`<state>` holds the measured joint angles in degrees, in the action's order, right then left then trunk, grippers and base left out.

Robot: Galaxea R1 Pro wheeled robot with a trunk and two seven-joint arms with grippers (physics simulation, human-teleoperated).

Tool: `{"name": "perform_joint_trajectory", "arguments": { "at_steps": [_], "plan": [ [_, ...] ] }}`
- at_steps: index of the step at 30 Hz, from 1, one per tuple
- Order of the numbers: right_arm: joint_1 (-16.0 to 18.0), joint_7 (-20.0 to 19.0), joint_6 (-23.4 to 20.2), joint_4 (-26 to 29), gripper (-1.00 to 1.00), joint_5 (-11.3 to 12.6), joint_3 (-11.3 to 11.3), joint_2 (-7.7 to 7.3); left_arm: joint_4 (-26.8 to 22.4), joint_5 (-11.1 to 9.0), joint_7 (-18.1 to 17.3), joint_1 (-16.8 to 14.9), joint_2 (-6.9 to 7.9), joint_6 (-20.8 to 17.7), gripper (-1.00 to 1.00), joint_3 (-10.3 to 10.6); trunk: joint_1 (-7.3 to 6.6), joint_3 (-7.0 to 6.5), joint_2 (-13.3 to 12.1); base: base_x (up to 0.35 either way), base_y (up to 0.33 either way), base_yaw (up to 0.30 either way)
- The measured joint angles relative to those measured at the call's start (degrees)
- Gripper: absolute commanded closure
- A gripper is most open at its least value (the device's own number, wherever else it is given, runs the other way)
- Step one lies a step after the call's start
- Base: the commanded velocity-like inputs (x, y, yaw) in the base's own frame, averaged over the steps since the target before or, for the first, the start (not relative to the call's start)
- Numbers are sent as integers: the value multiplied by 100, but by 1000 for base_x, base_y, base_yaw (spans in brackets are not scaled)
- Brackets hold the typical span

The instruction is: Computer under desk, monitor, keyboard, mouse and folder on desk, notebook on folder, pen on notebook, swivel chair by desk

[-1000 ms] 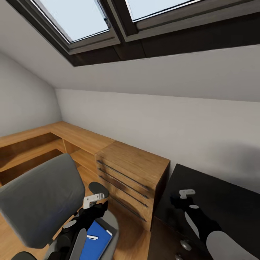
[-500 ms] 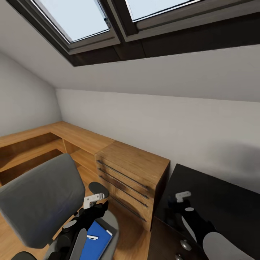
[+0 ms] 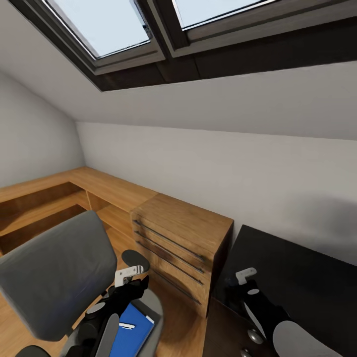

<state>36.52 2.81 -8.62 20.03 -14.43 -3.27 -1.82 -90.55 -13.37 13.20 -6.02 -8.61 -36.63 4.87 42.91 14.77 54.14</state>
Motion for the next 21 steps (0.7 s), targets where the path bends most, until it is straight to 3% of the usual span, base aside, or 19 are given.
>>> {"name": "perform_joint_trajectory", "arguments": {
  "at_steps": [12,13,21],
  "plan": [
    [1,-8,11,7,100,-2,15,0,0,0,0,0,0,0,-100,0,0,0,0,0,0,0],
    [1,-8,13,7,-100,-2,16,0,0,0,0,0,0,0,-100,0,0,0,0,0,0,0],
    [2,6,19,21,-100,19,9,0,-2,0,0,0,0,0,-100,0,0,0,0,0,0,0]
  ]
}}
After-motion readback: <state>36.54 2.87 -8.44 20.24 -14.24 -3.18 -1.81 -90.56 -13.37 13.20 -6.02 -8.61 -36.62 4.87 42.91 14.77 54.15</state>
